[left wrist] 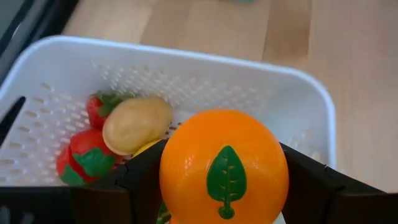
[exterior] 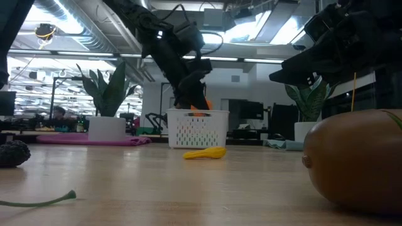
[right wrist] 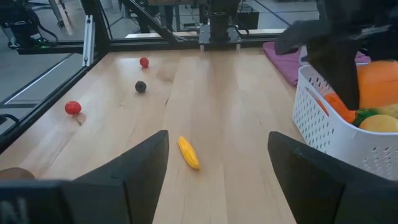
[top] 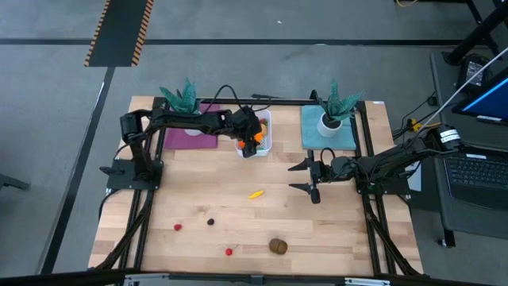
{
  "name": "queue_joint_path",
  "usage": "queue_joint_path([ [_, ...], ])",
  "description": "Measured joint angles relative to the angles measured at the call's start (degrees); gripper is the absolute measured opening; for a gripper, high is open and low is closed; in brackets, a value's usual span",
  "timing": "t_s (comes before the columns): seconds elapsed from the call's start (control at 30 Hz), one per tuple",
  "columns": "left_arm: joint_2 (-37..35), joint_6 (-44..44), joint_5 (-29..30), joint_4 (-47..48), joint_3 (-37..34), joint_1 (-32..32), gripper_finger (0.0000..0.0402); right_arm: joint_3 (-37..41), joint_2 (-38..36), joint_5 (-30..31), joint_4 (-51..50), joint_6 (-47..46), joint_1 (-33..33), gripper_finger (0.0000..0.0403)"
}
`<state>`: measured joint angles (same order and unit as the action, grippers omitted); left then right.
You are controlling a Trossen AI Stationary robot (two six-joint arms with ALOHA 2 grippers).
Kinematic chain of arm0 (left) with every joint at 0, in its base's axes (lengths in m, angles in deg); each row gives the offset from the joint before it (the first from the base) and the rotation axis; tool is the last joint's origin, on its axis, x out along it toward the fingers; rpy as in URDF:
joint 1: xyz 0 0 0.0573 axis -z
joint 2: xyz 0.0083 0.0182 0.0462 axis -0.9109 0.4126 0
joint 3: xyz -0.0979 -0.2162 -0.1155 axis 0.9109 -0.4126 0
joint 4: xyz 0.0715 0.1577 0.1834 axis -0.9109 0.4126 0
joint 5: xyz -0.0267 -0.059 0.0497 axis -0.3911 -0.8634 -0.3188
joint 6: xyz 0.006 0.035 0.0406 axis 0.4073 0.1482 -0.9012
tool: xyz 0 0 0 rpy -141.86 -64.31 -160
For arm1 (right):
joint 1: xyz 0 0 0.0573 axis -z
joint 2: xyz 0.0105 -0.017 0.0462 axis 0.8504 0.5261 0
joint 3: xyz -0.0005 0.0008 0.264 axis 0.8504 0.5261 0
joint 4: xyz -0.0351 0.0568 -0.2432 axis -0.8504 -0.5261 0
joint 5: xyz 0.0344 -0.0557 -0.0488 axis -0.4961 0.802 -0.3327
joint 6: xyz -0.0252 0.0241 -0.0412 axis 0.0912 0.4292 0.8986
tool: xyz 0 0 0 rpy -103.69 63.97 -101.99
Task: Pick and placing Produce into tupperware
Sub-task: Put the orange into the white bin, then put the black raspberry into the white bin
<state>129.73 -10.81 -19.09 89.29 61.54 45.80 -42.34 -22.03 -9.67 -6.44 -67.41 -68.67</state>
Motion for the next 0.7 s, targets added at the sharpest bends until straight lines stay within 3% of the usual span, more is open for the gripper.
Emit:
queue_joint_path([
  [0.3, 0.55, -1.85, 0.2, -0.38, -0.01, 0.04, 0.0277, 0.0, 0.0, 0.02, 0.0, 0.0, 0.01, 0.0275],
  [0.7, -2.45, -1.82, 0.34, -0.08, -0.08, 1.55, 0.028, -0.01, 0.0, 0.01, 0.0, 0.07, 0.0, 0.0275],
])
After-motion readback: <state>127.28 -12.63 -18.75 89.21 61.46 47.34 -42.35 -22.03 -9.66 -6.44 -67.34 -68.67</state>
